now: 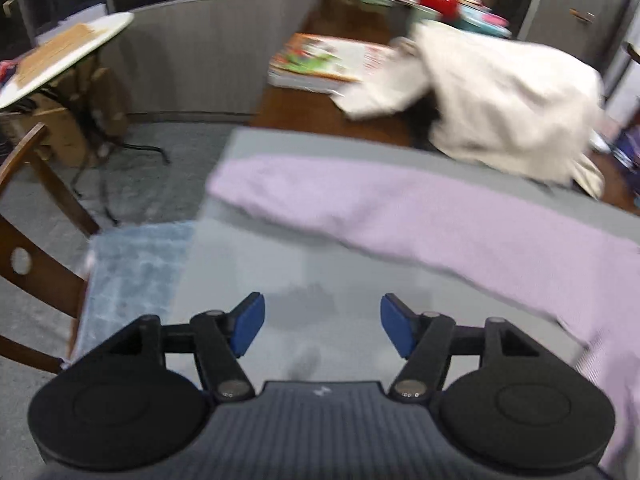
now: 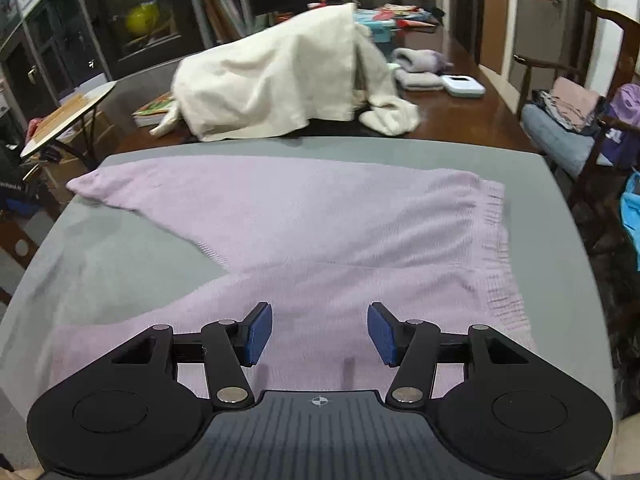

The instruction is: Fold clothes

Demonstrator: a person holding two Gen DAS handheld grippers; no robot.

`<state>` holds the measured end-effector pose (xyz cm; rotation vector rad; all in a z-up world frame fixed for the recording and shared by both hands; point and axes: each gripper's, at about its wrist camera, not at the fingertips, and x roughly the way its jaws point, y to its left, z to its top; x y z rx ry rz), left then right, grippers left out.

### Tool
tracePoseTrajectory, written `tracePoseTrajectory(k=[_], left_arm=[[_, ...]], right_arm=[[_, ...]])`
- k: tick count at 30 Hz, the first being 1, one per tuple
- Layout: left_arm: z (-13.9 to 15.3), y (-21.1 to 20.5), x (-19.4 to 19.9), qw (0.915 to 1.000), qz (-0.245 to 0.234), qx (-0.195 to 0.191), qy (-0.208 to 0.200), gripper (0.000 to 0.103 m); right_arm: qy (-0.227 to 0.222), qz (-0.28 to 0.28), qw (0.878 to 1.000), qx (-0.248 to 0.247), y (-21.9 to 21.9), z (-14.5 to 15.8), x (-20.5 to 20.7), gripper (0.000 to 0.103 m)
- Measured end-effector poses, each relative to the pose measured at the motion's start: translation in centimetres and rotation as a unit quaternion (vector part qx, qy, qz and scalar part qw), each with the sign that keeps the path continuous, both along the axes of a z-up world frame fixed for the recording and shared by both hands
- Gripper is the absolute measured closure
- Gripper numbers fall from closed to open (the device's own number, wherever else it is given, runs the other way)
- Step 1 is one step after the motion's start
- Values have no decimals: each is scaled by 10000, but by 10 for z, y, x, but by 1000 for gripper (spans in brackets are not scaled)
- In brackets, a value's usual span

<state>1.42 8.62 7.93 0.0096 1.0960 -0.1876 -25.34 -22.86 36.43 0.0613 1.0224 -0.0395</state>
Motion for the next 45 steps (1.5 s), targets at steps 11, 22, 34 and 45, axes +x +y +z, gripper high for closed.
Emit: tracePoseTrajectory(k=[11, 22, 34, 45], left_arm=[[-47, 5, -94, 9864, -245, -1222, 1070, 38], [-49, -93, -111, 9816, -837, -1413, 974, 96], [71, -269, -103, 9393, -1771, -2935, 116, 49], [-18, -199, -135, 9851, 172, -1462, 894, 44]], right_arm=[[54, -137, 9998, 112, 41, -10, -58, 49], [-223, -473, 9985, 189, 30, 8, -98, 49], [-307, -951, 9942, 388, -36, 33, -156, 49], [-241, -1022, 9931, 525, -103, 49, -197, 49]])
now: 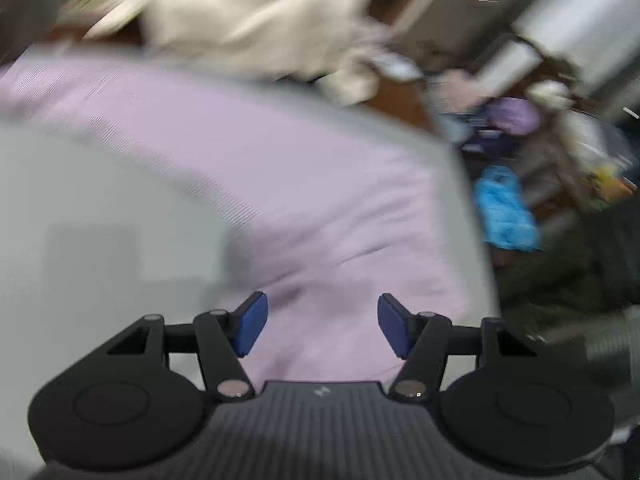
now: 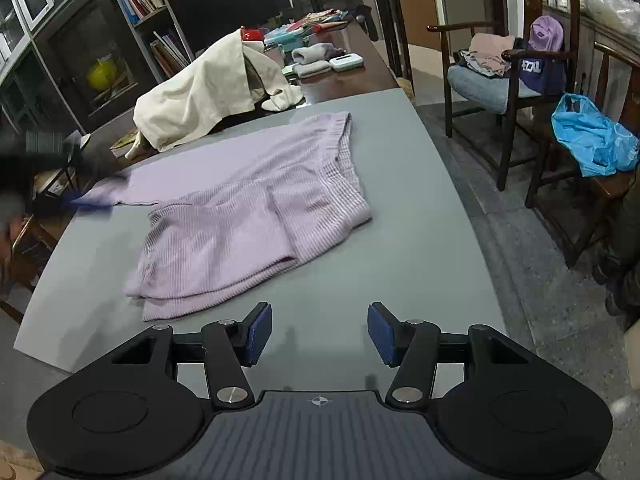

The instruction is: Fold clothes

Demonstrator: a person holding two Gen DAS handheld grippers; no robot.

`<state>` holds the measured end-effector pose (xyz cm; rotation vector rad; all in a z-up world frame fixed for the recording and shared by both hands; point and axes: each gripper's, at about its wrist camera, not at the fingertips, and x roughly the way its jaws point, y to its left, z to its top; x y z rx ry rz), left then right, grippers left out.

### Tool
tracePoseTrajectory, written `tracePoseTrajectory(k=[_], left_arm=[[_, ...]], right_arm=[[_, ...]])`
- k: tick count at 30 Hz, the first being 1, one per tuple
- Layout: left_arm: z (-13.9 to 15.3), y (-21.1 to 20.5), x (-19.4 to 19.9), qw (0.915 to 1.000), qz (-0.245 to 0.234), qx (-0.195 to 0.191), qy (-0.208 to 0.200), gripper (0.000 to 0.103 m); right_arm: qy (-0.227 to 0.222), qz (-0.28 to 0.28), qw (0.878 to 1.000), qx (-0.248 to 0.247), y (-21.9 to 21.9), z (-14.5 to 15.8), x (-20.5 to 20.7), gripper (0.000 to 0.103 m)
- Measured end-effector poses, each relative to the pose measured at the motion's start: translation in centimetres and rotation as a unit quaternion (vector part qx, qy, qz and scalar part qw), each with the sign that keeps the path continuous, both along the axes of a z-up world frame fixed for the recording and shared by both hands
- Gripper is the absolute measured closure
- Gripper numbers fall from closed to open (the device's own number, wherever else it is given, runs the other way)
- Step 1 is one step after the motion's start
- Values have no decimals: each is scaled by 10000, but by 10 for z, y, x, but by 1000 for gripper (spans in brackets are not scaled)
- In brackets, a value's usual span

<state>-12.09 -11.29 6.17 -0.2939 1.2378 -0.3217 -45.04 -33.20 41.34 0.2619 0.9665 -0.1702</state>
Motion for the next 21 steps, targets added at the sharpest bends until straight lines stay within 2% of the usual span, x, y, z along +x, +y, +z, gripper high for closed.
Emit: tracePoseTrajectory(k=[3, 4, 7, 10, 11, 12, 13, 14, 15, 16, 21], left_arm=[[-19, 18, -8, 9982, 520, -132, 274, 45], [-31, 32, -8, 9935, 822, -529, 584, 45], [-53, 41, -14, 9726, 1468, -1395, 1144, 45], [-66, 47, -15, 9555, 2008, -1707, 1325, 47], [-71, 50, -18, 9473, 2239, -1836, 1370, 48], [-72, 50, -19, 9428, 2402, -1912, 1297, 52], [-73, 49, -19, 9414, 2473, -1904, 1280, 56], [-77, 43, -16, 9397, 2567, -1871, 1268, 72], [-78, 43, -16, 9395, 2581, -1848, 1290, 93], [-81, 41, -15, 9394, 2604, -1795, 1324, 98], [-54, 45, -20, 9493, 2630, -1602, 637, 100]], right_arm=[[66, 185, 9998, 11, -6, 1, 2, 49], [83, 255, 9996, 14, -7, 1, 3, 49], [98, 488, 9988, 13, -7, -2, 6, 49], [84, 645, 9979, 5, -7, 0, 9, 49], [69, 687, 9976, -4, -7, 2, 9, 49], [53, 723, 9974, -14, -7, 3, 8, 49], [37, 760, 9971, -23, -6, 5, 8, 49], [29, 781, 9969, -28, -6, 4, 9, 49], [30, 781, 9969, -26, -6, -1, 13, 49], [35, 776, 9970, -22, -7, -5, 15, 49], [10, 755, 9971, -27, -8, -4, 16, 49]])
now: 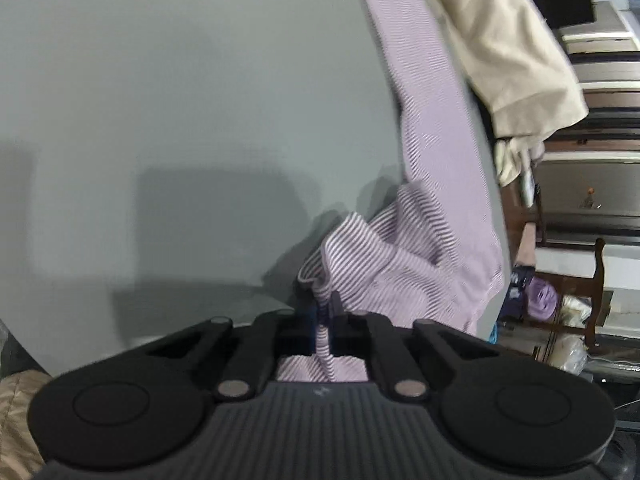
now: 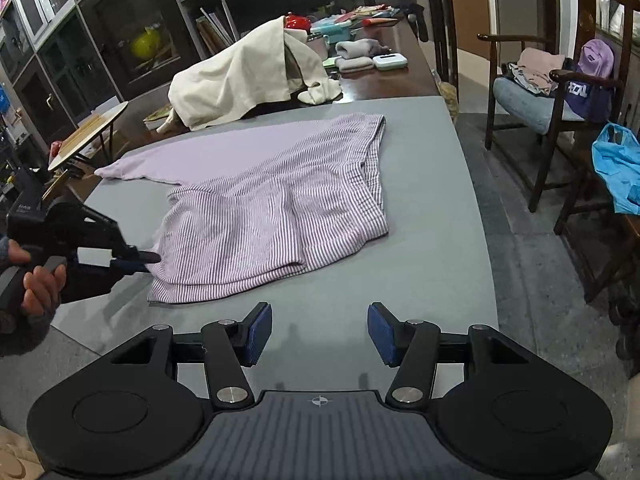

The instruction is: Fold clothes

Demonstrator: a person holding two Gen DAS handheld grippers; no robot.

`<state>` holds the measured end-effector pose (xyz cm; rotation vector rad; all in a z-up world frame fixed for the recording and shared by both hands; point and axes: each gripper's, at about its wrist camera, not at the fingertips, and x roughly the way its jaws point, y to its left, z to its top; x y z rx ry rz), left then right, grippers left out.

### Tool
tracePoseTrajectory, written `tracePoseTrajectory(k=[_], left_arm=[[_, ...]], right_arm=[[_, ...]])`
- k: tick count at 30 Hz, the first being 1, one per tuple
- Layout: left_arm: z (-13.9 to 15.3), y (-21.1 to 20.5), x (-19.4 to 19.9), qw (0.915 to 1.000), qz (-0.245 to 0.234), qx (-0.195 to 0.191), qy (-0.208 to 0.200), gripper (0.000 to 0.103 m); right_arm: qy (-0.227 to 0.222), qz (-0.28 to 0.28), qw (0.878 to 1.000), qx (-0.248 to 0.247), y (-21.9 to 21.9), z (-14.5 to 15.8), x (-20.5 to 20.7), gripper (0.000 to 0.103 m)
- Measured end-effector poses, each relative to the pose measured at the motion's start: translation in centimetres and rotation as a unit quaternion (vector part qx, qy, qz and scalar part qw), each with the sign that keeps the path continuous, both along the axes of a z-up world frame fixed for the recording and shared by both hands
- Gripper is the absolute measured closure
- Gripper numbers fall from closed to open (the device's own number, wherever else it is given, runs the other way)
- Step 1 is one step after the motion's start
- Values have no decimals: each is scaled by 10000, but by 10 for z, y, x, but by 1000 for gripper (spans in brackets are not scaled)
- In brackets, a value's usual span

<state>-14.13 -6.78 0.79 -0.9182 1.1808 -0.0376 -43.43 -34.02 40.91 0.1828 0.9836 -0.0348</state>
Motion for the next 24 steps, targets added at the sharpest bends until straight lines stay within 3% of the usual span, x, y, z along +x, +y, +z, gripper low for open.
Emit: tracePoseTrajectory(k=[5, 8, 12, 18, 19, 22, 24], left_arm=[[70, 44, -8, 9921, 391, 839, -841, 100], [117, 104, -13, 9752, 873, 1578, -1284, 100], [139, 167, -11, 9553, 1266, 2333, -1300, 100], [114, 247, -12, 9349, 1654, 3072, -653, 98], [95, 263, -5, 9363, 1532, 3138, -376, 97], [76, 283, 1, 9347, 1522, 3211, 38, 95], [77, 290, -5, 9315, 1646, 3244, 0, 91]], right_arm=[[-55, 73, 9999, 46, 5, 2, 14, 49], [-94, 73, 9999, 114, 10, 0, 25, 49], [-77, -103, 9997, 199, 15, -7, 42, 49], [16, -555, 9983, 165, 16, -14, 70, 49], [38, -721, 9973, 155, 13, -16, 72, 49], [136, -1288, 9915, 103, 0, -20, 81, 49], [203, -1669, 9858, 59, -10, -23, 87, 49]])
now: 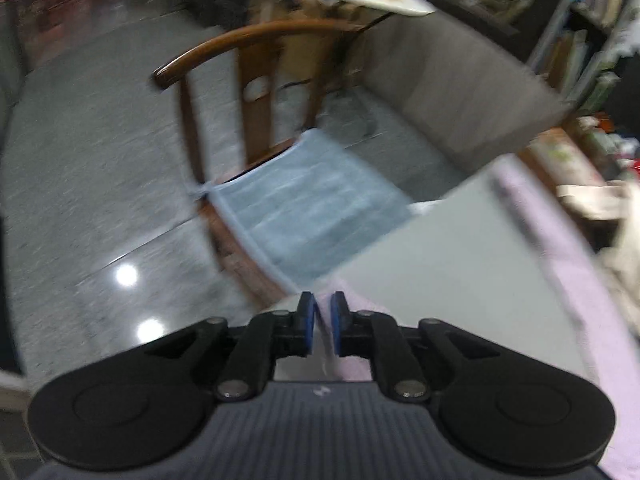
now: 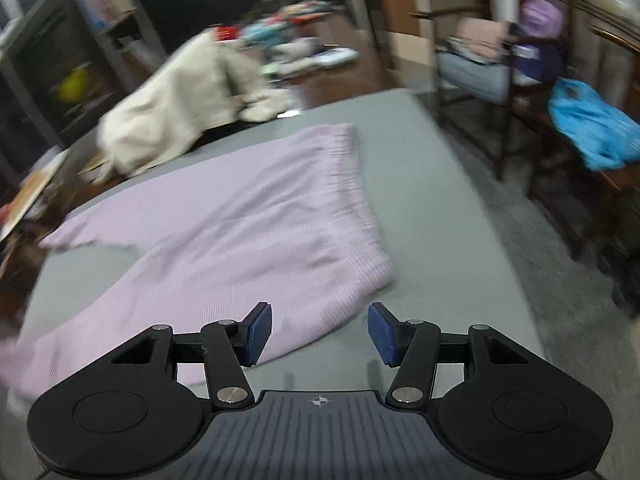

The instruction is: Fold clothes

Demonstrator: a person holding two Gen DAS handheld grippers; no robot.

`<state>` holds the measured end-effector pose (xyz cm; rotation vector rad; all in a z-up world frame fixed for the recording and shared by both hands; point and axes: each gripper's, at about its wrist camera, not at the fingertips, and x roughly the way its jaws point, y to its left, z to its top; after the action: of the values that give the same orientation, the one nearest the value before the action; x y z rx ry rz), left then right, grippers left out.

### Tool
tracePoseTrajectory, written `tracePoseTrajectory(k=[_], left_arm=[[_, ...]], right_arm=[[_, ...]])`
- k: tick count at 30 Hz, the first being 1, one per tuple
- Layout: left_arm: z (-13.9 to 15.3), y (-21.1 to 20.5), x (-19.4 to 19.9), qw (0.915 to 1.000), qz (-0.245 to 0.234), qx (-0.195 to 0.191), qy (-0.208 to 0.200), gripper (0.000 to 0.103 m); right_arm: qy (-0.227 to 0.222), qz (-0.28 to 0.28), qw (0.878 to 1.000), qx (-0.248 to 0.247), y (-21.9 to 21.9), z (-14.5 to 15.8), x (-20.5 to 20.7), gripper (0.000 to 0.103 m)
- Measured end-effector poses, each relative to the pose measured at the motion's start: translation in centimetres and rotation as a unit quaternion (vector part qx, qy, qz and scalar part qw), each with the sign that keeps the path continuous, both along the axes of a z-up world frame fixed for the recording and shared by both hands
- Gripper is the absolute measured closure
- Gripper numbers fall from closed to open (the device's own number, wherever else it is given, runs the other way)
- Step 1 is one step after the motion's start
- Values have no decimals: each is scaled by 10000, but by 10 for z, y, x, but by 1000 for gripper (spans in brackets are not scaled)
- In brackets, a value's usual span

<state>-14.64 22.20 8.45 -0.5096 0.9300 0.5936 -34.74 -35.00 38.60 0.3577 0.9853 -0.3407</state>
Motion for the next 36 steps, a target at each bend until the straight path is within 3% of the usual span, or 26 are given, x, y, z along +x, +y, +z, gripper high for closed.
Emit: tracePoseTrajectory(k=[3, 5, 8, 11, 12, 13, 14, 15, 19, 25, 27, 29, 31, 36], left_arm=[[10, -9, -7, 9995, -222, 54, -228, 79], [13, -39, -5, 9951, -914, -187, -337, 73], [0, -88, 4, 9826, -1729, -659, -154, 67], [-26, -132, 6, 9714, -2181, -914, 220, 67], [-32, -139, 6, 9697, -2228, -960, 291, 67], [-37, -154, 5, 9678, -2342, -866, 329, 65], [-42, -169, 5, 9655, -2457, -777, 367, 57], [-42, -178, 3, 9625, -2578, -736, 411, 55], [-42, -205, 0, 9509, -2956, -754, 516, 55], [-43, -216, 3, 9435, -3157, -793, 617, 54], [-45, -207, 6, 9439, -3130, -845, 629, 54], [-41, -199, 11, 9456, -3169, -387, 628, 54], [-38, -198, 17, 9420, -3285, -127, 669, 52], [-38, -205, 28, 9323, -3542, -33, 727, 43]], right_arm=[[65, -414, 9991, 77, -15, -7, 9, 49], [117, -608, 9979, 179, -25, -14, 16, 49], [177, -744, 9964, 374, -37, -22, 24, 49], [257, -724, 9957, 515, -45, -31, 31, 50], [305, -673, 9964, 411, -44, -34, 33, 62], [356, -614, 9970, 297, -43, -35, 35, 94], [411, -542, 9975, 169, -43, -33, 36, 94], [465, -469, 9978, 40, -42, -31, 36, 95], [582, -394, 9962, -507, -46, -24, 28, 95], [838, -395, 9942, -546, -67, -28, 13, 90], [673, -420, 9955, -512, -68, -21, 8, 85], [490, -441, 9957, -656, -60, -12, 5, 84], [319, -434, 9947, -874, -47, -2, 3, 84], [-158, -393, 9777, -2055, 0, 20, 14, 83]])
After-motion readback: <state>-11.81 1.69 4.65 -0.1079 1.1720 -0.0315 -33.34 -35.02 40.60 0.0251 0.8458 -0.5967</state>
